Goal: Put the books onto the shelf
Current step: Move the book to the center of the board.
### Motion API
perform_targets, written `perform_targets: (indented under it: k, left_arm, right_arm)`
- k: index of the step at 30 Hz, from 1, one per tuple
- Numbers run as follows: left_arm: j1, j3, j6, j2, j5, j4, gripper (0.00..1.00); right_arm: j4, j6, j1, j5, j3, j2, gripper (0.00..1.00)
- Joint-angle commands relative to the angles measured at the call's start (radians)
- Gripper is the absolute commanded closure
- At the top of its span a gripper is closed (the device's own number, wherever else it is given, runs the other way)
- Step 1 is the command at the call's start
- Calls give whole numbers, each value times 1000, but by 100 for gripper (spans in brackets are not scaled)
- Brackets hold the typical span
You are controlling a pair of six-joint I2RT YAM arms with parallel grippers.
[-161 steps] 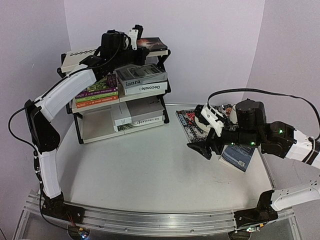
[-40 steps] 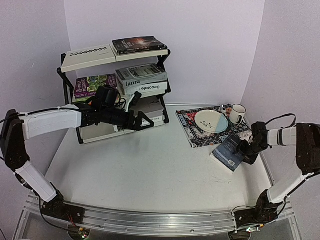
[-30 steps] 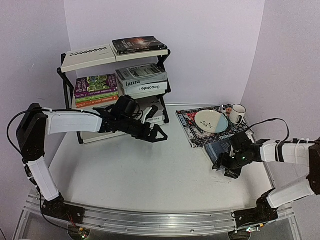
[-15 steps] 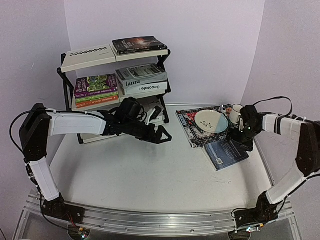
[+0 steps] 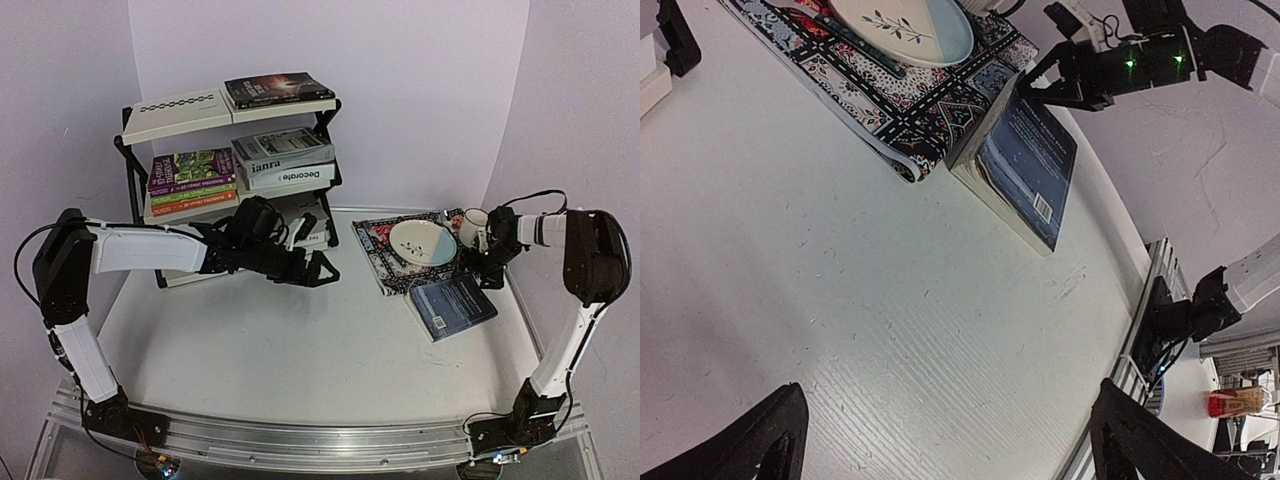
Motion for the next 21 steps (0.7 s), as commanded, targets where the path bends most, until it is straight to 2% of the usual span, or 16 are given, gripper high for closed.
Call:
perform_targets:
  k: [1, 6, 12, 15, 21]
  left_arm:
    - [-3, -17, -17, -53, -3, 42, 1]
    - [-4, -30, -18, -69, -12, 42, 0]
    - [-4, -36, -18, -66, -6, 42, 0]
    - [-6, -34, -18, -59, -5, 45, 0]
    - [-22, -27, -5, -46, -11, 47, 0]
  right_arm:
    - [-28, -57, -31, -72, 35, 72, 8]
    - [-26, -79, -33, -91, 24, 86, 10]
    - [10, -52, -11, -228, -114, 34, 23]
    - [44, -29, 43, -236, -213, -33, 25]
    - [115, 63, 256, -214, -375, -146, 27]
